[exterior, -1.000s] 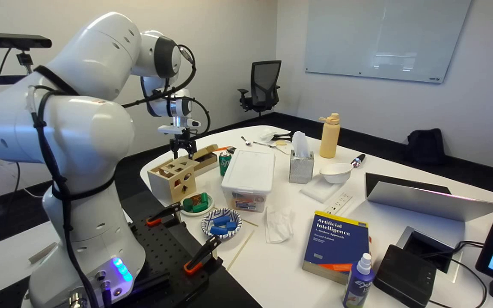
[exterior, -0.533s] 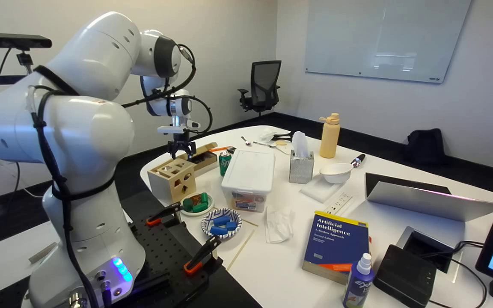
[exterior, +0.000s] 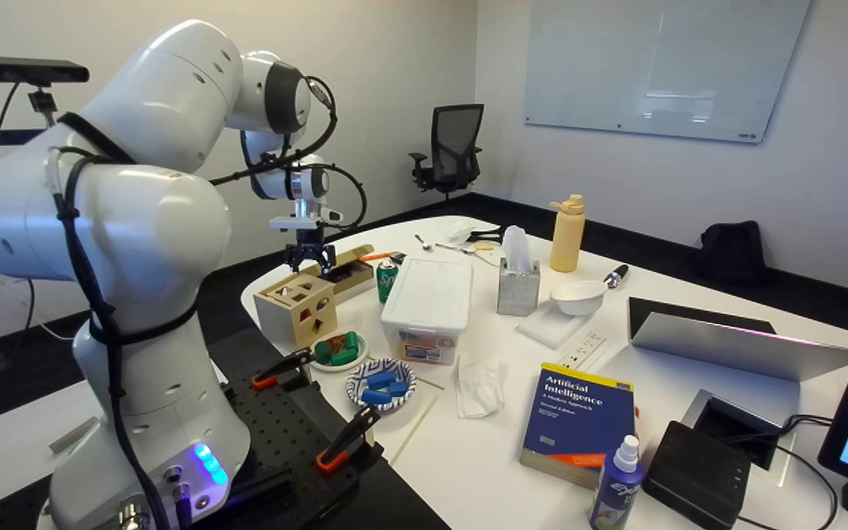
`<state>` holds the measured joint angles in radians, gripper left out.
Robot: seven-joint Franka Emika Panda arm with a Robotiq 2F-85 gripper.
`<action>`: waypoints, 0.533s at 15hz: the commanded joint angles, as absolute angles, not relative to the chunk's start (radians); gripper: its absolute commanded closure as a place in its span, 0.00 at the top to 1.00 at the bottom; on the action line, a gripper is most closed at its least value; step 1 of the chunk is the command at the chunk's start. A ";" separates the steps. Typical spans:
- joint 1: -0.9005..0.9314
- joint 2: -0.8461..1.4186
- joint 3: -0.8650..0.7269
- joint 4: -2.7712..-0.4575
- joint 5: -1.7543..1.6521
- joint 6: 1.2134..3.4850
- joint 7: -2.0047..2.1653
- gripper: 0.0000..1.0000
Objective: Close the wooden box
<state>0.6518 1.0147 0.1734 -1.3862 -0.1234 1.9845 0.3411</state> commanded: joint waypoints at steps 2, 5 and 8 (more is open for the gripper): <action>0.644 0.973 0.177 -1.421 -0.105 1.952 0.313 1.00; 0.642 0.974 0.179 -1.417 -0.104 1.942 0.306 1.00; 0.640 0.974 0.181 -1.417 -0.103 1.936 0.299 1.00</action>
<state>0.6502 1.0127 0.1734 -1.3862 -0.1234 1.9711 0.3345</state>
